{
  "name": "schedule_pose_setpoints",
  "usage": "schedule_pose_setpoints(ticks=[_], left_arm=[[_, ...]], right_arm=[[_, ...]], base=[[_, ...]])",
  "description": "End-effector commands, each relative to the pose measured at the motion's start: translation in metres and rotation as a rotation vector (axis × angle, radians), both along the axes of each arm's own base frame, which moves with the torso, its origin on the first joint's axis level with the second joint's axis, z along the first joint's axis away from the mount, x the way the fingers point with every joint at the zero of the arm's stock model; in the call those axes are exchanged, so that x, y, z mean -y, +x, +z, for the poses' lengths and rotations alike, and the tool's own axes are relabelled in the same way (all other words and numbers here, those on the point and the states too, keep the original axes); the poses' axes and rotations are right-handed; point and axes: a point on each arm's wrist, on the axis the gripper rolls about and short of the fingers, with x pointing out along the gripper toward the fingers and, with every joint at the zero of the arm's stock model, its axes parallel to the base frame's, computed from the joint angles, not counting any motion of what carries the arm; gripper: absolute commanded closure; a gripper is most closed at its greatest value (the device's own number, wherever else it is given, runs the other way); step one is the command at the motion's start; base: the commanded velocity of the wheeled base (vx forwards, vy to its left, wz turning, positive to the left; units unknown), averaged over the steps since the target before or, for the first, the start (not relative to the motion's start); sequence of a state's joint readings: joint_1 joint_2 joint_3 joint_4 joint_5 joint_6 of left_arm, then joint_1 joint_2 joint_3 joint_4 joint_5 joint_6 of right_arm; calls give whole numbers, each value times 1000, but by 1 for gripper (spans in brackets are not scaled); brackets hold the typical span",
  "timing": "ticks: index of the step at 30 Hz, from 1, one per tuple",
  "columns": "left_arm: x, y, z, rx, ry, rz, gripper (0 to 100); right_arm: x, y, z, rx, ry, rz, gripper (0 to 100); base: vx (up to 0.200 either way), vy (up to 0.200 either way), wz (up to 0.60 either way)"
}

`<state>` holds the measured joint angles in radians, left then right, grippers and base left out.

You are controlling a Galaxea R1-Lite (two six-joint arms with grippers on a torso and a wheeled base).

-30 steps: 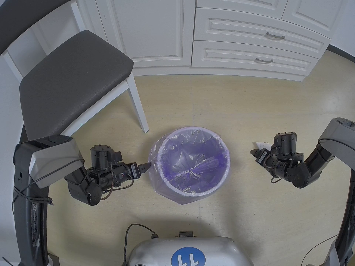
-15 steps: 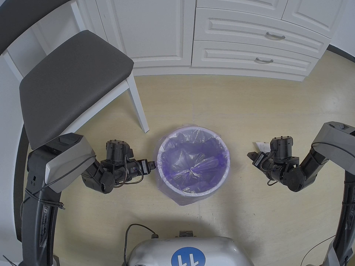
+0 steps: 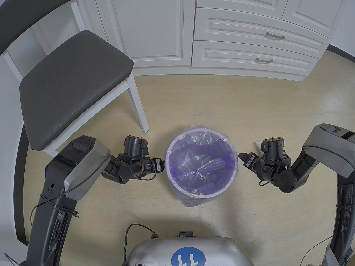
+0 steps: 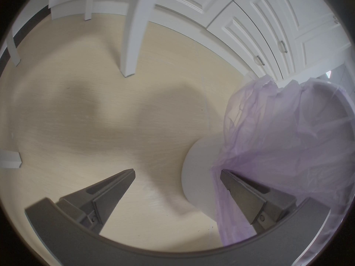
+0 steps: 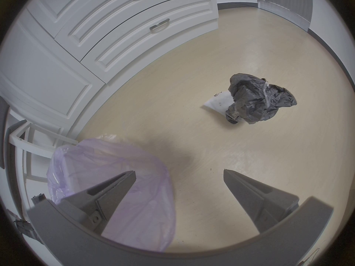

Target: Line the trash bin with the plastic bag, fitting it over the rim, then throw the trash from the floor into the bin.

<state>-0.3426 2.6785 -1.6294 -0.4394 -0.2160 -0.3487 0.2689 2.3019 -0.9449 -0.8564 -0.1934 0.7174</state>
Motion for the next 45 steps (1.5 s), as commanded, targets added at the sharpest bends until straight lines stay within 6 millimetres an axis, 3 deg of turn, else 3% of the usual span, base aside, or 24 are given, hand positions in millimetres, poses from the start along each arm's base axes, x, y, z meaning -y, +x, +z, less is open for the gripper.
schedule_pose_setpoints(ticks=[1, 6, 10, 14, 20, 34, 45], left_arm=[[24, 1, -13, -22, 29, -20, 0], [42, 7, -15, -37, 78, 3, 0], [42, 8, -11, -37, 106, 30, 0], [23, 0, 10, -49, 133, 76, 0], [1, -18, 41, -31, 129, 105, 0], [-18, -55, 55, 6, 207, 81, 0], [-41, -86, 100, 62, 244, 70, 0]], right_arm=[[-5, 8, -10, -2, 0, 7, 0], [-2, 12, -9, 6, 1, -1, 0], [6, 14, -1, 23, -11, -13, 0], [22, 7, 15, 39, -99, 0, 0], [27, -2, 24, 38, -147, 15, 0], [41, -30, 51, 57, -261, 52, 0], [47, -64, 73, 83, -405, 108, 0]], base=[[0, 0, 0], [0, 0, 0], [0, 0, 0], [0, 0, 0], [0, 0, 0], [0, 0, 0], [0, 0, 0]])
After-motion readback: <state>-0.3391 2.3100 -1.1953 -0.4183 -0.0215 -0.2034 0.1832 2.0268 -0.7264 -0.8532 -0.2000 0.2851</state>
